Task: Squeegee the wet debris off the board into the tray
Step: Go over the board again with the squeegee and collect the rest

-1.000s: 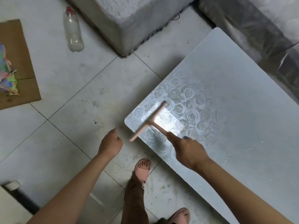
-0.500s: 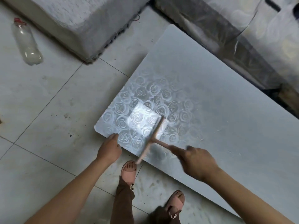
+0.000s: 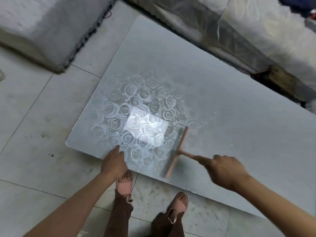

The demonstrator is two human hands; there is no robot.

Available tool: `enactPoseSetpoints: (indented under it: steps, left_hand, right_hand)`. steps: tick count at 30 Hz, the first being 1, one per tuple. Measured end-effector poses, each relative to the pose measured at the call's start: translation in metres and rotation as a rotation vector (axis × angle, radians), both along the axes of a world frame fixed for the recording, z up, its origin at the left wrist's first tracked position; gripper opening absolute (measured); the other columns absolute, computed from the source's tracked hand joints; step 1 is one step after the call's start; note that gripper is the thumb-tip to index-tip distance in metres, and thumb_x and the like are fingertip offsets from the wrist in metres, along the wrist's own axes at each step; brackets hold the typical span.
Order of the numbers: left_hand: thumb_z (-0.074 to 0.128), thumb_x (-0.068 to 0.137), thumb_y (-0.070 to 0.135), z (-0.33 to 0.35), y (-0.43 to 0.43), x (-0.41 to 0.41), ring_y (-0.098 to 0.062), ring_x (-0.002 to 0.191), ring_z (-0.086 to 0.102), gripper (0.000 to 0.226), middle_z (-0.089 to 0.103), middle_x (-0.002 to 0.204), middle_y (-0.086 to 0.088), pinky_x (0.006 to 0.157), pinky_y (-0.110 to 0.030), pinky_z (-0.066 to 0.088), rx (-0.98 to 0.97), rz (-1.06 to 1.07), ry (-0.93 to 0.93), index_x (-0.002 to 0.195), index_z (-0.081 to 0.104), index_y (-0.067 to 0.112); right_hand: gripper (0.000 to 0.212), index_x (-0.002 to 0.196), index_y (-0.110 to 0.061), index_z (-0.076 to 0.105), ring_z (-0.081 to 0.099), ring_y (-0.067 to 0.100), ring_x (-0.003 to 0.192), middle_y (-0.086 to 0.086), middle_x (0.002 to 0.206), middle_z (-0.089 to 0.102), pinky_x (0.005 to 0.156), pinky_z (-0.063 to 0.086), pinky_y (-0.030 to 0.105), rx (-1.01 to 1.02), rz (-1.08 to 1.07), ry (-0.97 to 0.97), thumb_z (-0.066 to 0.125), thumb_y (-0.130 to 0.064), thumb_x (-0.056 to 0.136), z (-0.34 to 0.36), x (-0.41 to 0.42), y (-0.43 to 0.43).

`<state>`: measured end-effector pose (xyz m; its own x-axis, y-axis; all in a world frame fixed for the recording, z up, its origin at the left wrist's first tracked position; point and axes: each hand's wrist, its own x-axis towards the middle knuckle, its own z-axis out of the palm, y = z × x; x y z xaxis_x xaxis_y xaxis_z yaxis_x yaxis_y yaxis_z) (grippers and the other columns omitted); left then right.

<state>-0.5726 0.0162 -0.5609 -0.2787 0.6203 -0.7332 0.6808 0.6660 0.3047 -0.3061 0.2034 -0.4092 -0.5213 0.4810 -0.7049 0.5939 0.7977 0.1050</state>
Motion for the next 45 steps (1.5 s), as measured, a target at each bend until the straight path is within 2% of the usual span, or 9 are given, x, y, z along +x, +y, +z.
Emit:
enactPoseSetpoints:
  steps: [7, 19, 25, 28, 31, 35, 38, 41, 45]
  left_hand:
    - [0.043, 0.093, 0.019, 0.002, 0.016, 0.039, -0.023, 0.143, 0.020, 0.041, 0.004, 0.160, -0.011, 0.111, -0.031, 0.028, -0.020, -0.051, 0.059, 0.132, 0.046, 0.008]
    - [0.053, 0.091, 0.022, -0.003, 0.037, 0.131, -0.020, 0.133, 0.040, 0.038, 0.040, 0.144, -0.005, 0.106, -0.030, 0.034, -0.108, 0.036, 0.108, 0.127, 0.048, 0.010]
    - [0.052, 0.086, 0.013, -0.005, 0.056, 0.162, -0.033, 0.113, 0.053, 0.026, 0.045, 0.130, -0.019, 0.092, -0.040, 0.044, -0.184, 0.169, 0.111, 0.110, 0.050, 0.002]
    - [0.048, 0.091, 0.017, -0.010, 0.058, 0.160, -0.031, 0.125, 0.047, 0.043, 0.031, 0.149, -0.015, 0.099, -0.037, 0.040, -0.260, 0.173, 0.124, 0.133, 0.040, 0.008]
    - [0.040, 0.096, 0.016, -0.012, 0.054, 0.163, -0.029, 0.136, 0.037, 0.051, 0.009, 0.160, -0.011, 0.107, -0.035, 0.034, -0.283, 0.159, 0.130, 0.144, 0.026, 0.010]
    - [0.035, 0.099, 0.012, -0.010, 0.047, 0.164, -0.023, 0.145, 0.023, 0.053, -0.002, 0.161, -0.007, 0.112, -0.030, 0.025, -0.221, 0.212, 0.089, 0.149, 0.018, 0.012]
    - [0.038, 0.097, 0.007, -0.009, 0.043, 0.162, -0.019, 0.145, 0.021, 0.055, 0.010, 0.160, -0.005, 0.111, -0.024, 0.021, -0.123, 0.357, 0.028, 0.149, 0.024, 0.012]
    - [0.048, 0.092, 0.005, -0.006, 0.043, 0.156, -0.028, 0.117, 0.050, 0.027, 0.051, 0.130, -0.012, 0.096, -0.032, 0.037, 0.068, 0.522, 0.104, 0.117, 0.056, 0.012]
    - [0.045, 0.095, 0.012, -0.014, 0.057, 0.146, -0.032, 0.118, 0.049, 0.037, 0.052, 0.131, -0.015, 0.100, -0.038, 0.040, 0.241, 0.504, 0.297, 0.130, 0.051, 0.002]
  right_hand:
    - [0.059, 0.144, -0.047, 0.018, 0.061, 0.032, 0.089, 0.010, 0.103, 0.058, 0.065, 0.033, 0.032, -0.088, 0.076, 0.120, 0.036, -0.022, 0.094, -0.040, -0.003, -0.018]
    - [0.061, 0.142, -0.051, 0.013, 0.062, 0.028, 0.084, 0.005, 0.093, 0.063, 0.060, 0.033, 0.031, -0.057, 0.048, 0.193, 0.036, -0.023, 0.093, -0.012, 0.103, 0.047]
    - [0.051, 0.137, -0.030, 0.038, 0.060, 0.031, 0.079, 0.012, 0.096, 0.057, 0.056, 0.026, 0.030, -0.178, 0.191, 0.388, 0.044, -0.015, 0.089, -0.035, 0.053, 0.040]
    - [0.049, 0.139, -0.027, 0.037, 0.060, 0.032, 0.083, 0.014, 0.104, 0.053, 0.059, 0.030, 0.033, -0.197, 0.197, 0.399, 0.042, -0.016, 0.091, -0.060, 0.053, 0.050]
    - [0.054, 0.142, -0.037, 0.029, 0.060, 0.030, 0.084, 0.008, 0.093, 0.052, 0.061, 0.034, 0.031, -0.213, 0.157, 0.377, 0.041, -0.021, 0.092, -0.068, 0.093, 0.069]
    - [0.045, 0.135, -0.039, 0.033, 0.045, 0.028, 0.061, -0.001, 0.069, 0.032, 0.047, 0.025, 0.030, -0.090, 0.166, 0.415, 0.039, -0.026, 0.092, -0.054, 0.126, 0.083]
    - [0.047, 0.136, -0.036, 0.035, 0.035, 0.026, 0.057, 0.001, 0.077, 0.032, 0.046, 0.015, 0.029, -0.152, 0.229, 0.520, 0.040, -0.023, 0.091, -0.049, 0.090, 0.068]
    - [0.042, 0.134, -0.026, 0.042, 0.052, 0.031, 0.073, 0.008, 0.097, 0.044, 0.056, 0.026, 0.029, -0.264, 0.271, 0.544, 0.043, -0.021, 0.093, -0.070, 0.025, 0.048]
    - [0.031, 0.126, -0.024, 0.051, 0.058, 0.033, 0.094, 0.009, 0.105, 0.055, 0.068, 0.037, 0.032, -0.340, 0.153, 0.537, 0.044, -0.025, 0.096, -0.099, -0.010, 0.042]
